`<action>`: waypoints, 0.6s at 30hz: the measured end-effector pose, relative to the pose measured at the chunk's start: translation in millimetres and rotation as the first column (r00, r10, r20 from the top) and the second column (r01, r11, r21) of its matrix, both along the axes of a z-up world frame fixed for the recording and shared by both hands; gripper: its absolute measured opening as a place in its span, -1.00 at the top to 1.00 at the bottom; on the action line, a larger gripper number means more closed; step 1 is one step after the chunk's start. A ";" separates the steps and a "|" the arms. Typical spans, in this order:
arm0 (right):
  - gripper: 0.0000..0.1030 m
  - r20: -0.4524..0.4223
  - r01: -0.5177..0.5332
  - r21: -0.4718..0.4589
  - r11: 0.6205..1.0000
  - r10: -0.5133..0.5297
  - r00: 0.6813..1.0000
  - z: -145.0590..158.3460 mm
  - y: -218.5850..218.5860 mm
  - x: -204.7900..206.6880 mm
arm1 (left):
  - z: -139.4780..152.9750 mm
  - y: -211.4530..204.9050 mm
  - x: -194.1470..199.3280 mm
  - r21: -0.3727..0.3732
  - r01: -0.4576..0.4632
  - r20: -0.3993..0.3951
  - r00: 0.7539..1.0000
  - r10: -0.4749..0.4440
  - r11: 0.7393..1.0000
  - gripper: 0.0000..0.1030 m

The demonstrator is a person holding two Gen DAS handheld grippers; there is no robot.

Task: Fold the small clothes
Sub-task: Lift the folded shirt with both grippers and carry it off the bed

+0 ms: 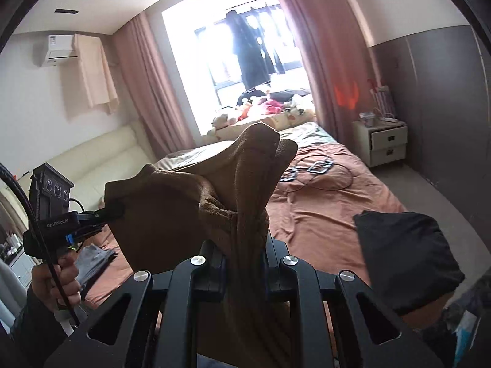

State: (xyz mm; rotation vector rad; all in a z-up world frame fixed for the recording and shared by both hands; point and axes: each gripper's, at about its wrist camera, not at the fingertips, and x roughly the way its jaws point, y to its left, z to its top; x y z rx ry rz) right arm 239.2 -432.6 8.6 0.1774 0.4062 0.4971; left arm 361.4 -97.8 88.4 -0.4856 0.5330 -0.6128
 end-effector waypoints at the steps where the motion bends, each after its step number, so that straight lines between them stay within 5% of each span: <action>1: 0.74 -0.003 0.014 -0.005 1.000 -0.014 1.000 -0.7 -4.7 -1.2 | -0.7 -8.3 2.3 -0.002 0.013 0.000 1.000 -0.013 1.000 0.92; 18: 0.74 -0.021 0.174 -0.038 0.984 -0.175 0.984 10.7 -32.2 -31.0 | -16.4 -153.7 60.3 -0.007 0.234 -0.027 0.972 -0.235 0.972 0.92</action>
